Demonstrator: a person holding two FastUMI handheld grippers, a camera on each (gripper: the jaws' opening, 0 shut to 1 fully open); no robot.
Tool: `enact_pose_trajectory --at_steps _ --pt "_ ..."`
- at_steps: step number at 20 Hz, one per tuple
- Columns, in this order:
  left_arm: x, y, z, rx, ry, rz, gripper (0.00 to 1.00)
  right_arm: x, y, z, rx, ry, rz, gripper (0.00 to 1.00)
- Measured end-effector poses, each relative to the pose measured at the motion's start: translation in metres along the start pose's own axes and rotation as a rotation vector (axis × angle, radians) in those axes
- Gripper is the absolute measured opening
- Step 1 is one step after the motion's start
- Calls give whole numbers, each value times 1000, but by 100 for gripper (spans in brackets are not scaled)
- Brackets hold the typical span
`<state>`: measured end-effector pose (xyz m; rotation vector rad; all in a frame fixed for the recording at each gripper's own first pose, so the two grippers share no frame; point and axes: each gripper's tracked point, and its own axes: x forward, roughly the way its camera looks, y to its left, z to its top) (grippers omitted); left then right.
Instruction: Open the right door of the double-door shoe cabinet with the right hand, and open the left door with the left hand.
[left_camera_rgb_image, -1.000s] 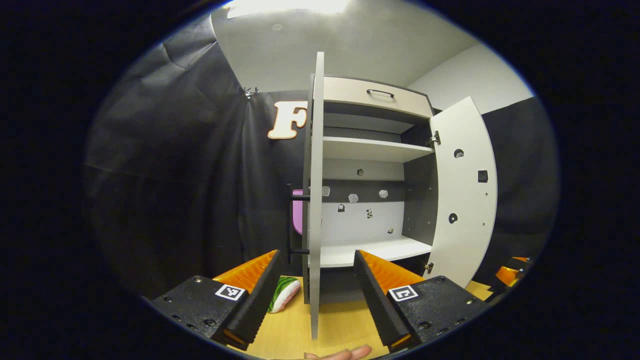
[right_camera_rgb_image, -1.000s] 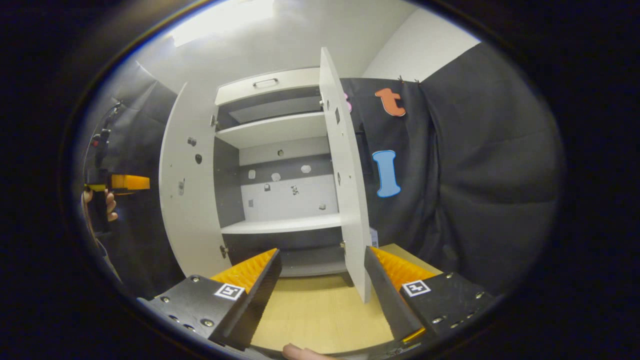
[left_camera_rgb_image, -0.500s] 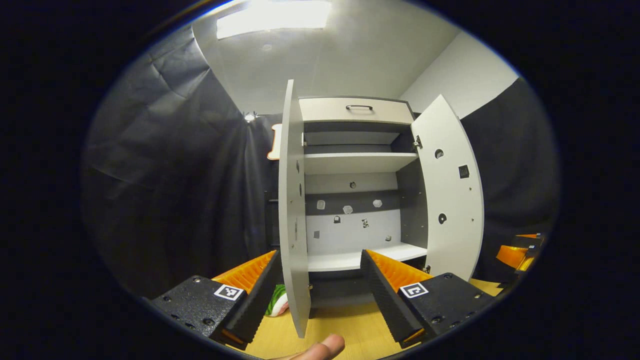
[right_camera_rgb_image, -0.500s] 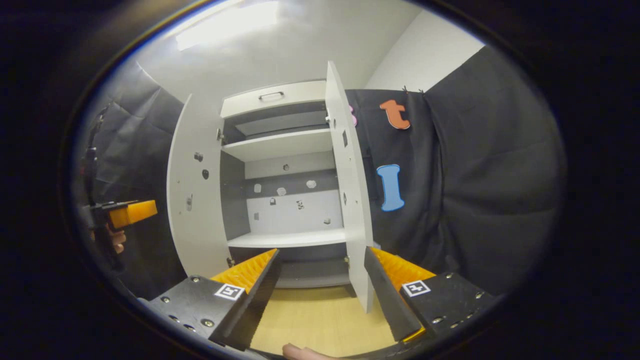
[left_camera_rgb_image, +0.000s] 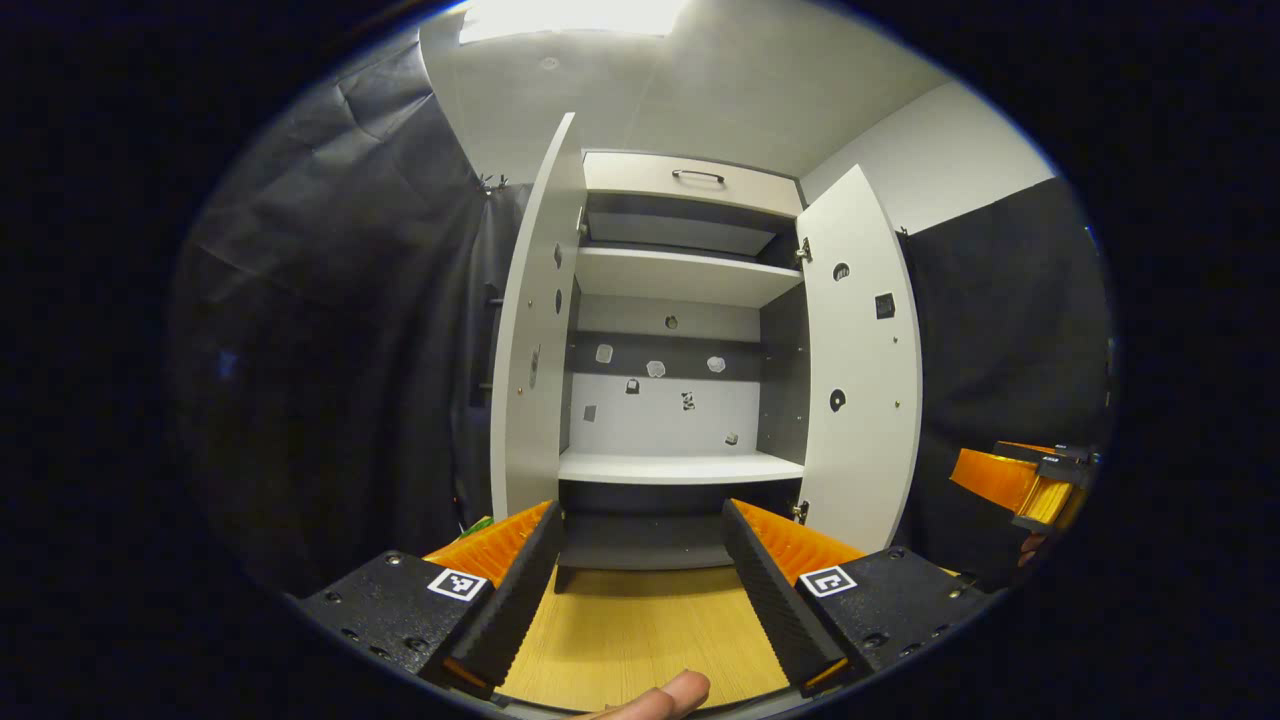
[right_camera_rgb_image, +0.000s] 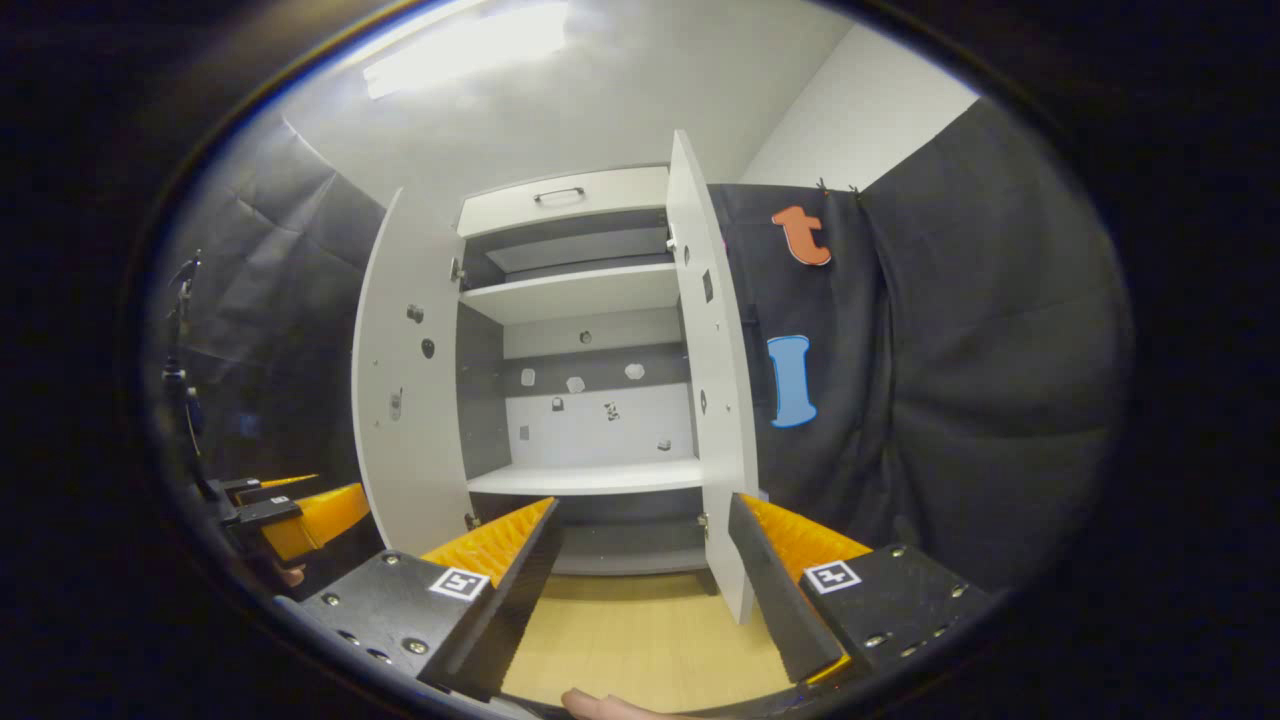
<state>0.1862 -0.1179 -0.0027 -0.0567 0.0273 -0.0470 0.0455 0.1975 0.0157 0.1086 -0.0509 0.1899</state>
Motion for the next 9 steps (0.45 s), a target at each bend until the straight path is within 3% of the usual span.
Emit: enact_pose_trajectory --at_steps 2,3,4,5,6,9 --pt "0 -2 -7 -6 29 -7 98 0 -2 -4 -8 8 -4 94" --pt "-2 -2 -10 -10 44 -4 97 -1 -3 -4 -9 7 -7 99" --pt "-2 -1 -10 -10 46 0 96 0 -3 -2 -12 3 -7 94" --pt "-1 -1 -10 -7 45 0 97 -1 -3 0 -15 -3 -7 99" --pt "0 0 -9 -2 44 1 96 -3 -4 1 -16 -7 -7 94" --pt "3 -2 -6 16 24 -9 97 -7 0 1 -28 -16 3 98"
